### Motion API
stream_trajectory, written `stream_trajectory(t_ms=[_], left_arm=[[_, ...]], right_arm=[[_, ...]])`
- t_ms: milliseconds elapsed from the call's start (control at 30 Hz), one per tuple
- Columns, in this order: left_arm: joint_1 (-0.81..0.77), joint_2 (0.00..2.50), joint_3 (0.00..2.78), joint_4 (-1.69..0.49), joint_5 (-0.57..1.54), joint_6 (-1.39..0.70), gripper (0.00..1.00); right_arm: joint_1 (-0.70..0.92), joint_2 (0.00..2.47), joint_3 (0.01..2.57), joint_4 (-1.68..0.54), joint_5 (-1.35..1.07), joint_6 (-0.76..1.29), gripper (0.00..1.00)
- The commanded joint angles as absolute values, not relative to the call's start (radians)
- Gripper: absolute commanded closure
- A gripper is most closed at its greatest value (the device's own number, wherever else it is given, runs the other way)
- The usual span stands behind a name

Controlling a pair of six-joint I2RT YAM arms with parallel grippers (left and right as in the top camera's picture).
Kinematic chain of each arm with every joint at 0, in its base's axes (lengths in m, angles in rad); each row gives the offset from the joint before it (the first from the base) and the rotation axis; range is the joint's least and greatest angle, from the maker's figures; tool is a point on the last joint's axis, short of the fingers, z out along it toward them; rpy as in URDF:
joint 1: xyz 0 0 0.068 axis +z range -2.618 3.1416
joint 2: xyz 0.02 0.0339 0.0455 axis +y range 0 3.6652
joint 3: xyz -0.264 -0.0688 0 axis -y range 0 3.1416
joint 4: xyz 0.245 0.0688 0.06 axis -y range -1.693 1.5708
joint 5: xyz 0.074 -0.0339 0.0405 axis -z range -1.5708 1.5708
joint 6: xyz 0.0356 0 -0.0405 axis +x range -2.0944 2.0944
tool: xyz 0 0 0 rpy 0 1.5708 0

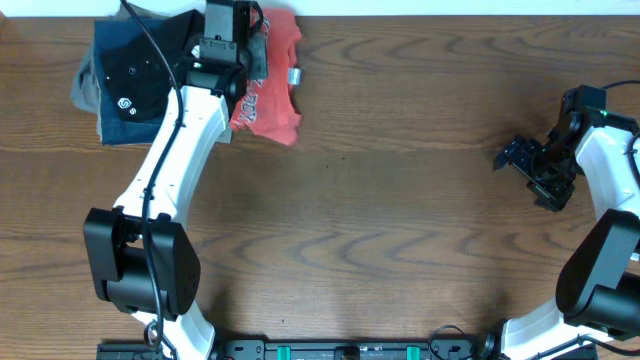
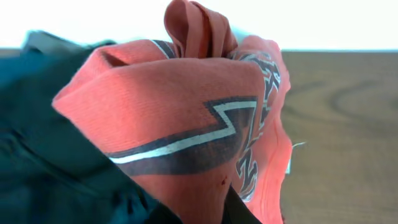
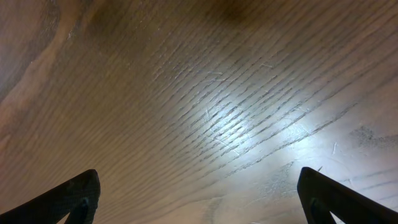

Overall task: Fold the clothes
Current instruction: 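Lift and carry the red shirt to the dark clothes stack, then lower the red shirt onto the stack and open the left gripper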

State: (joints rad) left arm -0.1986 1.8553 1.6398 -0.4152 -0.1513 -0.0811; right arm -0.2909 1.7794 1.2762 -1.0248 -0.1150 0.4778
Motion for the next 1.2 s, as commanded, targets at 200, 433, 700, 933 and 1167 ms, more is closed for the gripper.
stream_trajectory(t_ms=[200,433,700,933,1167], left_arm=[[-0.132,1.855,1.69,-0.316,-0.226,-0.073,0.88],[-0.052,1.857,1.69,-0.289,-0.226,-0.099,0.87],[-0.02,1.848,1.69,-0.266,-0.226,-0.158,0.9],[-0.016,1.818,1.69,-0.226,-0.29,-0.157,0.89],[0.03,1.832,1.69,-0.218,-0.294,-0.154,0.89]], right_arm=[[-0.294,1.773,1.288,-1.025,-0.112,0.466,0.01],[-0.294,1.773,1.288,-1.025,-0.112,0.466,0.01],[-0.294,1.773,1.288,-1.025,-0.112,0.466,0.01],[-0.294,1.773,1.288,-1.025,-0.112,0.466,0.01],[-0.294,1.773,1.288,-1.025,-0.112,0.466,0.01]])
